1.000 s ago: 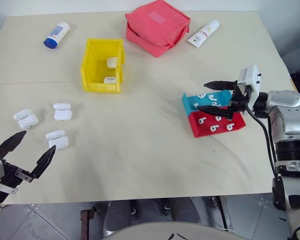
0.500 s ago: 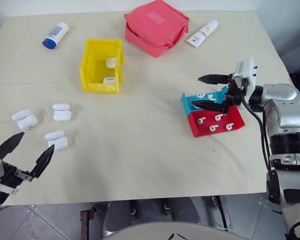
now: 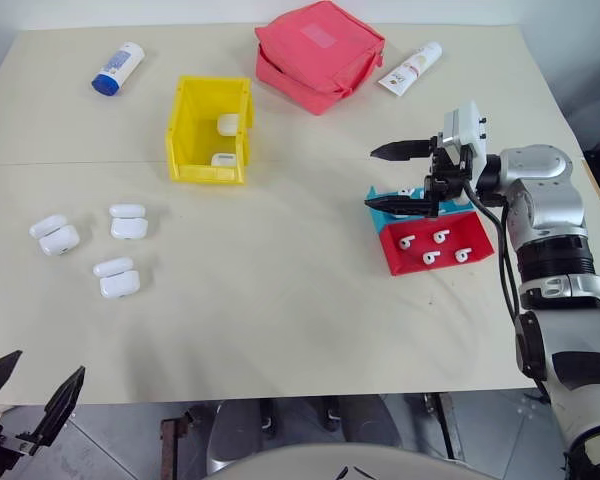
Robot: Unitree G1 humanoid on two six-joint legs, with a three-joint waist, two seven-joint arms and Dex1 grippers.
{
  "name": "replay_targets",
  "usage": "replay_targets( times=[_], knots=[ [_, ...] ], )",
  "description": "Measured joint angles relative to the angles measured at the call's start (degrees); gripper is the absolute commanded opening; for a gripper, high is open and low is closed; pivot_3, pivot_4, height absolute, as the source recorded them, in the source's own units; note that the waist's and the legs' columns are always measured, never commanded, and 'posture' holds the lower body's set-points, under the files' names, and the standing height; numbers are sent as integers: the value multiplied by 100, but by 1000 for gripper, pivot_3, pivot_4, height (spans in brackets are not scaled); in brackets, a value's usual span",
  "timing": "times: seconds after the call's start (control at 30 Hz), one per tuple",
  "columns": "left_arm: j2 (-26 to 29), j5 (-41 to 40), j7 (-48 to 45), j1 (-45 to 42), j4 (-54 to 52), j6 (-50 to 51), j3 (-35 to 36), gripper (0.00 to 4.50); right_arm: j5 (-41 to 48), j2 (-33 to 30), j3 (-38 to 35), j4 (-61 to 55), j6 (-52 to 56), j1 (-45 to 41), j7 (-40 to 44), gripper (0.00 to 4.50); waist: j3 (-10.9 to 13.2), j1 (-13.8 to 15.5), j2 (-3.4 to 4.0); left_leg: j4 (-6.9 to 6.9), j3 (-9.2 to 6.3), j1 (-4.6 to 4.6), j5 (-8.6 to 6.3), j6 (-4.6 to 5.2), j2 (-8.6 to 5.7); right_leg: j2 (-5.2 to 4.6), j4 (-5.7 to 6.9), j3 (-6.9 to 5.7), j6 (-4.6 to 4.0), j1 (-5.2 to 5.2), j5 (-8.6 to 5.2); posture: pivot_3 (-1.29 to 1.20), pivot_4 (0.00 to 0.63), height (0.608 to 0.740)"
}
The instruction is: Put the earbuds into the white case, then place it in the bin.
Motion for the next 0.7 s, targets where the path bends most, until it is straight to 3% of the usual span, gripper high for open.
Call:
replay_targets(
  times=[0.13, 0.4, 0.7],
  knots=[
    [163, -73, 1326, -400, -659, 915, -11, 4465, -112, 154, 35, 285, -133, -157, 69, 4500, 0, -3, 0, 0, -5, 0, 0, 0, 0, 0, 4, 0, 0, 1, 0, 0, 150, 740],
    [967, -897, 4189, -1627, -1573, 3712, -396, 4465, -218, 296, 46, 481, -246, -291, 161, 4500, 0, -4, 0, 3, -11, 2, 1, -1, 0, -2, 9, -4, 0, 8, 0, 0, 150, 740],
    [1373, -2670, 7019, -3709, -1619, 5985, -856, 4465, -232, 372, 48, 502, -244, -312, 226, 4500, 0, 14, 0, 9, -31, 19, 2, -3, -1, -3, 7, -17, 0, 37, 0, 0, 150, 740]
  ],
)
